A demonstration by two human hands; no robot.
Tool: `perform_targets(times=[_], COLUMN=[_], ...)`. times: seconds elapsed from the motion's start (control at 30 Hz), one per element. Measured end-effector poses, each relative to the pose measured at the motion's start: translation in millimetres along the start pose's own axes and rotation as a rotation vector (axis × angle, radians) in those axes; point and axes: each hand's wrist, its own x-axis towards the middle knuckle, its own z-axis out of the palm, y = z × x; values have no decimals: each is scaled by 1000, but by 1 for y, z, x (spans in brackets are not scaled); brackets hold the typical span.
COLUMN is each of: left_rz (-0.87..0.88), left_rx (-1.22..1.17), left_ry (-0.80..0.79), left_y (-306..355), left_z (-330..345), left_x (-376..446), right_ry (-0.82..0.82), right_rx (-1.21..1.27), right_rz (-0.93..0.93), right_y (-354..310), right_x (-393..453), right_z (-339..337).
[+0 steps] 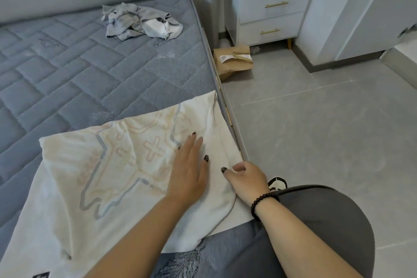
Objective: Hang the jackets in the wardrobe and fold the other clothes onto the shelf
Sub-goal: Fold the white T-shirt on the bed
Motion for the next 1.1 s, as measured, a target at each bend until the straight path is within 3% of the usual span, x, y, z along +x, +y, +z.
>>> perform_targets(times=[0.17, 0.3, 0.37, 0.47, 0.57, 0.67, 0.8, 0.93, 1.1], left_rz=[-11, -25, -89, -281, -438, -539, -706, -848, -939], left_rx=[419, 374, 226, -20, -51, -141, -163, -222, -447], left_ry=[-221, -173, -55, 251, 513, 629, 674, 593, 635], left_y=[-30, -34, -36, -56, -96, -134, -164, -184, -196], left_z=[-1, -3, -14, -46, -87, -120, -140, -150, -165], left_x=[-61, -64, -68, -85, -107, -125, -139, -143, -149], right_ry=[167, 204, 221, 254, 325, 360, 218, -82, -371], right_rx=[-298, -388, -437, -447, -581, -675, -720, -702, -813], right_rz=[-50, -19, -27, -58, -157, -309, -546, -814, -846], right_y=[2, -1, -3, -12, -29, -54, -95, -137, -185], right_x=[4, -1, -3, -9, -15, -23, -30, -44, -45], right_z=[-5, 1, 4, 10, 25, 53, 114, 191, 269])
